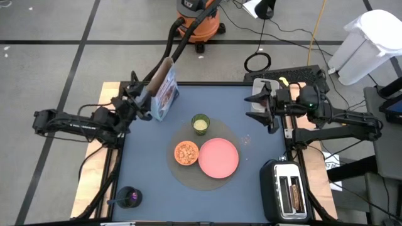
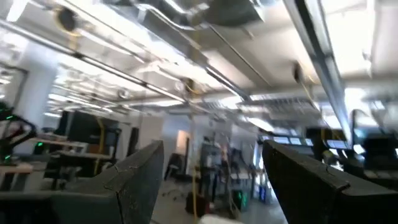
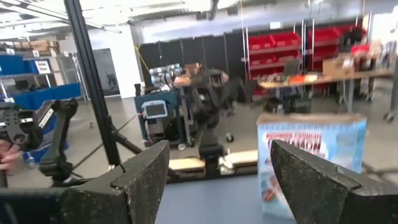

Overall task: Arrange a breakfast setting
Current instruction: Put the toasted bread on the pink plate

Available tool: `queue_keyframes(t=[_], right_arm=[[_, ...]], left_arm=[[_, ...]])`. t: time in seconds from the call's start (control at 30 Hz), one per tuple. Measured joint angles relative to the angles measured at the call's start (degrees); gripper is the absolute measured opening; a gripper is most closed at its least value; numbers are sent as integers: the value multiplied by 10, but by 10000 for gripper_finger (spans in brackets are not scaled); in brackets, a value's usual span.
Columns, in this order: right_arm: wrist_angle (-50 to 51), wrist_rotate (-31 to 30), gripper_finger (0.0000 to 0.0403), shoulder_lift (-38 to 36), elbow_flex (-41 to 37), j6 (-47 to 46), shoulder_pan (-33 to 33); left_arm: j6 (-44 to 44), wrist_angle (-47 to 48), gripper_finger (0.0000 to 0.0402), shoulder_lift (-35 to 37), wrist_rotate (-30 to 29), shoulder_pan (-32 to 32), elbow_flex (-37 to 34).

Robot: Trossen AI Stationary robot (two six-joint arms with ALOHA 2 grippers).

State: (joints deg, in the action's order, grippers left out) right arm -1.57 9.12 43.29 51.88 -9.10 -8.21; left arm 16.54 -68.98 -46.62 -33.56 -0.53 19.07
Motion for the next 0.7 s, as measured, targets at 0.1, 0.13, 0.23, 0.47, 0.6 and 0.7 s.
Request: queue_keyframes(t=[0.1,0.13,0.23,0.47,0.6,0.7], right_arm=[[32,1,274,-12,0,-23,1],[41,1,274,-17,0,-24,1],[55,1,274,-32,0,-40,7],[70,1,270,-52,0,-121,34],[77,1,254,-50,0,-159,58],[80,0,241,-48,2,-198,74]], left_arm=[[17,88,278,-3,3,27,46],[16,117,278,-5,4,34,61],[3,184,278,-12,4,53,87],[-31,194,278,-40,3,88,94],[-49,195,278,-60,3,105,94],[-59,194,278,-75,3,117,94]])
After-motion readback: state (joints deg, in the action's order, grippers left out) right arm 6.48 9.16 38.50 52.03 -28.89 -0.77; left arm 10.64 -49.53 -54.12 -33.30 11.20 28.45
